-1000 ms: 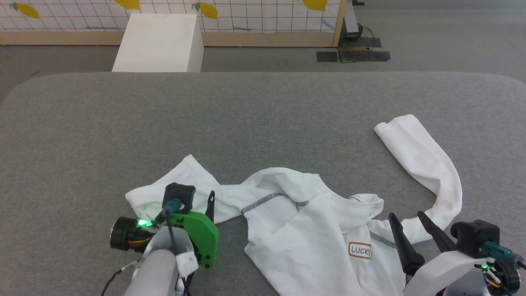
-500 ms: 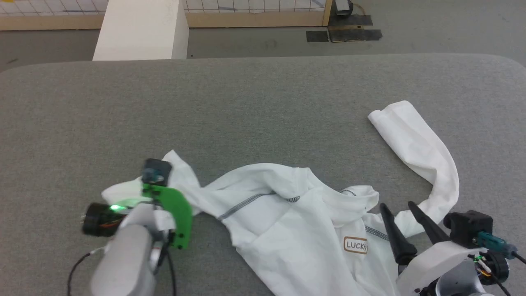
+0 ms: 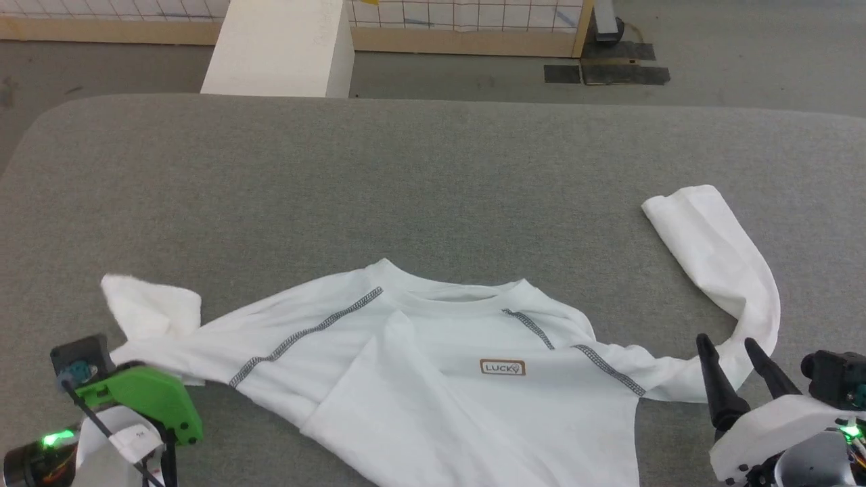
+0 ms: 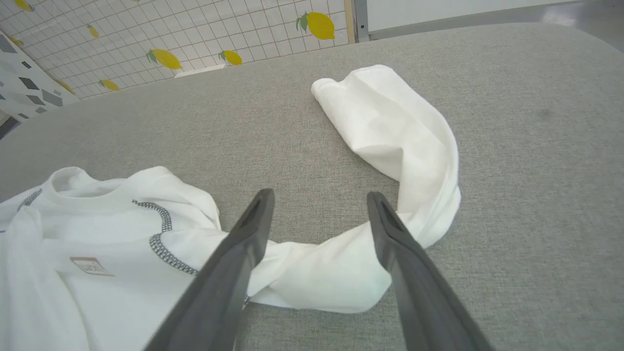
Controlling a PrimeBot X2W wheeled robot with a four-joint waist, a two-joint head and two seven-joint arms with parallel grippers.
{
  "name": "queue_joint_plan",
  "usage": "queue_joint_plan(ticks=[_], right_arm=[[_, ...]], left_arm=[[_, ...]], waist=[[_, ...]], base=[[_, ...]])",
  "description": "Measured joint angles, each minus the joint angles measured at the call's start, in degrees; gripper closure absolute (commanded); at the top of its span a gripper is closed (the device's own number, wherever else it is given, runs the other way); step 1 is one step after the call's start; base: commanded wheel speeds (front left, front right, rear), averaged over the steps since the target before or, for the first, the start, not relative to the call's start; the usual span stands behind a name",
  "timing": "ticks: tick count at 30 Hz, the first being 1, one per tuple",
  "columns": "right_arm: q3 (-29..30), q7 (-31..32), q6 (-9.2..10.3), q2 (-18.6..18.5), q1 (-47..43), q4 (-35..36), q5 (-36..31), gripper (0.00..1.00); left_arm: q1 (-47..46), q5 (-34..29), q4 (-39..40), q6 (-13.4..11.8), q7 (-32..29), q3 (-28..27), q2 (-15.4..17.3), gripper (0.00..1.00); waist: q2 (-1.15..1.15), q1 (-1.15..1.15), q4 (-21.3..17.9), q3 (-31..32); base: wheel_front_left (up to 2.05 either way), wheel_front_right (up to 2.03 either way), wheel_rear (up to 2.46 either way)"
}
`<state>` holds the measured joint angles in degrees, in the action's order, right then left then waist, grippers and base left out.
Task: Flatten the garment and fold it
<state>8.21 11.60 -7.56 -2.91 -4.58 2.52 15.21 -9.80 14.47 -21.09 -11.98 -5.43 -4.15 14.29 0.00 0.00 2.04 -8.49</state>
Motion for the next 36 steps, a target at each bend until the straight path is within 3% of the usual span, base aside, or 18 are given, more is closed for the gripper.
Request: queue_joint_plan(ticks=[1, 2, 7, 11, 14, 18, 22, 27, 29, 32, 36], right_arm=[[0.49, 0.08, 0.0, 0.01, 0.0, -0.23, 0.0, 0.0], [0.97, 0.29, 0.0, 0.01, 0.01, -0.4, 0.03, 0.0], [1.42, 1.02, 0.0, 0.01, 0.05, -0.96, 0.1, 0.0], [1.27, 1.3, 0.0, 0.02, 0.06, -1.03, 0.07, 0.0], [0.9, 1.36, 0.0, 0.01, 0.06, -1.05, 0.07, 0.0], [-0.33, 1.59, 0.0, 0.02, 0.05, -0.94, 0.08, 0.0], [-1.48, 1.77, 0.0, 0.01, 0.05, -0.44, 0.09, 0.0], [-3.56, 2.01, 0.0, 0.03, 0.14, 0.15, 0.2, 0.0], [-4.17, 2.0, 0.0, 0.01, 0.44, 0.25, 0.45, 0.0], [-5.3, 1.93, 0.0, 0.01, 1.43, 0.3, 0.48, 0.0], [-6.03, 1.01, 0.0, 0.02, 2.47, 0.09, 0.68, 0.0]], left_arm=[[0.81, 0.7, -0.22, 0.01, 0.22, -0.19, -0.21, 0.09], [1.49, 1.42, -0.37, 0.1, 0.56, -0.31, -0.56, 0.0], [3.95, 2.45, -0.22, 0.86, 4.2, -0.24, -2.41, 0.0], [5.86, 2.57, 1.93, 1.96, 10.69, 0.16, -3.47, 0.0], [6.43, 1.35, 4.68, 3.12, 14.7, 2.65, -4.21, 0.0], [5.94, -2.19, 8.43, 4.02, 15.59, 7.23, -4.47, 0.0], [2.6, -4.46, 9.35, 7.1, 10.05, 11.36, -2.61, 0.0], [-5.43, -6.08, 6.22, 16.05, -1.22, 16.93, 3.25, 0.0], [-7.71, -5.81, 4.87, 18.18, -5.73, 19.24, 6.03, 0.0], [-10.54, -3.77, 3.81, 19.08, -12.09, 23.5, 10.54, 0.0], [-12.61, 4.52, 4.78, 19.26, -18.7, 30.56, 16.95, 0.0]], waist=[[0.0, 0.0, 0.24, 0.12], [0.0, 0.0, 0.5, 0.22], [0.0, 0.0, 1.33, 0.82], [0.0, 0.0, 1.53, 1.37], [0.0, 0.0, 1.46, 1.68], [0.0, 0.0, 0.97, 1.79], [0.0, 0.0, 0.03, 1.56], [0.0, 0.0, -1.73, 0.43], [0.0, 0.0, -2.56, -0.2], [0.0, 0.0, -4.01, -1.33], [0.0, 0.0, -5.96, -3.27]], base=[[0.0, 0.0, 0.0], [0.0, 0.0, 0.0], [0.0, 0.0, 0.0], [0.0, 0.0, 0.0], [0.0, 0.0, 0.0], [0.0, 0.0, 0.0], [0.0, 0.0, 0.0], [0.0, 0.0, 0.0], [0.0, 0.0, 0.0], [0.0, 0.0, 0.0], [0.0, 0.0, 0.0]])
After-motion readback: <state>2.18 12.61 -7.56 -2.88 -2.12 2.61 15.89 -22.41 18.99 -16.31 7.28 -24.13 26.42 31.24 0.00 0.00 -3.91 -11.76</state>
